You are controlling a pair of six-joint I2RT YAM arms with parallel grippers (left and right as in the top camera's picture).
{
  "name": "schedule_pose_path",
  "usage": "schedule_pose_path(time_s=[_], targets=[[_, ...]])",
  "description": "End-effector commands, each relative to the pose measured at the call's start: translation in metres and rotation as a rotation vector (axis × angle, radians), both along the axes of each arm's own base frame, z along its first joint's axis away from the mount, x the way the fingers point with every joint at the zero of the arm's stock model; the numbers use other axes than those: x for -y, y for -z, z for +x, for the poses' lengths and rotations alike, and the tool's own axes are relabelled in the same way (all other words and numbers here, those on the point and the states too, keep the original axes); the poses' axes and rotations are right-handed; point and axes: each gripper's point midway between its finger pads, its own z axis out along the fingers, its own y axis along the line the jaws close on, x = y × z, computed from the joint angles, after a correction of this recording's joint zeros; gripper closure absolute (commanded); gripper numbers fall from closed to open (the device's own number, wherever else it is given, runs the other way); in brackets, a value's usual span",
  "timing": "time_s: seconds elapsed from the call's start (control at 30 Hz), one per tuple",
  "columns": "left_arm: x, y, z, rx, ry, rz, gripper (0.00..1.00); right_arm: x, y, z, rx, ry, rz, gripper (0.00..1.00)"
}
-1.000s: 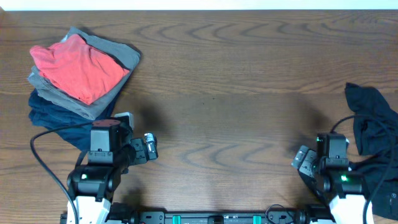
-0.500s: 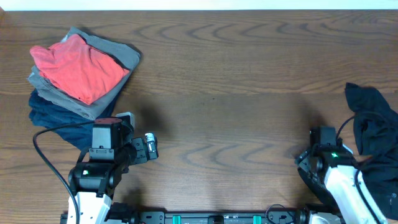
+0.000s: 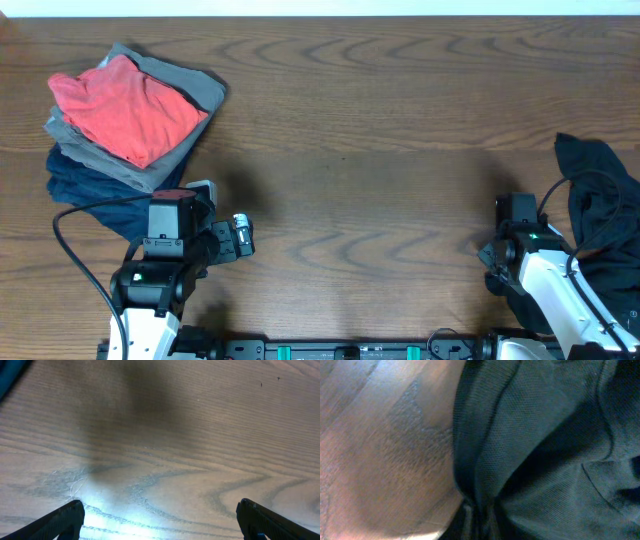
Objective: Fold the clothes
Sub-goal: 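Reach the right gripper to the crumpled black shirt and grasp it, then drag the black shirt with the right gripper toward table center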
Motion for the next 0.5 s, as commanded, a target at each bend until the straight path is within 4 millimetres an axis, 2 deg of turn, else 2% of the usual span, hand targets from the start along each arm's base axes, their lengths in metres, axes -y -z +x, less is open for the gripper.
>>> schedule_pose_path(time_s=[0.0, 0.07, 0.17, 0.3, 0.47], targets=[[0.002, -0.008, 0.005, 0.02, -0.008, -0.019, 0.02, -0.017, 0.018, -0.016, -0.051, 0.006, 0.114, 0.99], [0.002, -0.009, 0.006, 0.026, -0.008, -0.019, 0.02, -0.029, 0.019, -0.005, -0.014, -0.033, 0.182, 0.99], [0.002, -0.01, 0.008, 0.039, -0.008, -0.02, 0.02, -0.061, 0.015, 0.03, 0.108, -0.249, 0.327, 0.99], [0.002, -0.015, 0.016, 0.075, -0.007, -0.023, 0.02, -0.105, -0.006, 0.076, 0.319, -0.523, 0.449, 0.99], [0.003, -0.015, 0.017, 0.075, -0.007, -0.023, 0.02, -0.155, -0.039, 0.112, 0.526, -0.746, 0.483, 0.99]])
